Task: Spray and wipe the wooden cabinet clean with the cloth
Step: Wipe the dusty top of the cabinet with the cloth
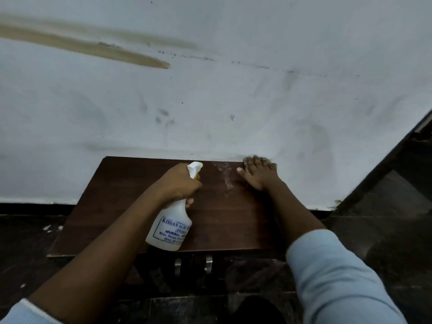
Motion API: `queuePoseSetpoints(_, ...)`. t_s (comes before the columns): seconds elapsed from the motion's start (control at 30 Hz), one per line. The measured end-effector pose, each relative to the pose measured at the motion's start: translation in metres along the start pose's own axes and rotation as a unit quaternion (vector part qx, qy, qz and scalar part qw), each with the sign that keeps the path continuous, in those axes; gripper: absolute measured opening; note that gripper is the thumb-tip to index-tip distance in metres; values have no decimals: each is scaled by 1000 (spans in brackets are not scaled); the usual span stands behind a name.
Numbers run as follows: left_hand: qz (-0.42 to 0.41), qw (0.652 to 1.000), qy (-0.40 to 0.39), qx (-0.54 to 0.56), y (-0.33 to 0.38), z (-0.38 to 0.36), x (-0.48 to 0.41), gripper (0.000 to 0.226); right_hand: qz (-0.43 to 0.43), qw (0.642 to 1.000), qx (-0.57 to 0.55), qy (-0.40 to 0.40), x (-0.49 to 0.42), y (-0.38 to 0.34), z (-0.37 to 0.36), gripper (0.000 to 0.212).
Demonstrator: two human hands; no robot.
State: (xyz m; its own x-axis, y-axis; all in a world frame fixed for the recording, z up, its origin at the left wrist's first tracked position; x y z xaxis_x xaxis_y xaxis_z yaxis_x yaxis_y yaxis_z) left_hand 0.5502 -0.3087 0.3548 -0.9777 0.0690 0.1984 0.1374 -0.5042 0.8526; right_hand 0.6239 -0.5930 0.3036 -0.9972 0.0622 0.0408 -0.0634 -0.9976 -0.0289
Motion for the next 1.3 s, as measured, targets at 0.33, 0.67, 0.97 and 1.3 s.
queuePoseSetpoints(0.33, 28, 998, 42, 21, -32, 35, 19, 16, 88, 996, -12, -20, -4, -131, -10, 90)
queuePoseSetpoints(0.67, 13, 997, 63, 33, -37, 42, 32, 21, 236, 971, -2, 34, 69, -105, -38, 81)
queuePoseSetpoints(0.97, 15, 992, 121, 42, -58, 82, 47, 18, 9, 1000, -9, 26, 18, -89, -9, 95)
queuePoseSetpoints(1.3, 67, 977, 197, 54, -115, 140, 77, 21, 107, 994, -32, -4, 0, -272, -19, 98)
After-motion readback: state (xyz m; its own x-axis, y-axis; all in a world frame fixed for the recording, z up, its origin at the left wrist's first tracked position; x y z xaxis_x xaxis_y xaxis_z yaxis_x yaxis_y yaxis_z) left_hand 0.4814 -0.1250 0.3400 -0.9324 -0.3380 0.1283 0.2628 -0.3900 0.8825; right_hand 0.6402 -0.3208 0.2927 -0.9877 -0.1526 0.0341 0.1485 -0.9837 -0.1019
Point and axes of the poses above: each hand's wrist, its own x-axis away from the middle knuckle, its own z-axis out of the back of the hand, y = z × x, the point moved 3 cm from there along -x, towards the middle knuckle, and after that the axes turned 7 degrees about y, right-handed, at the moved point
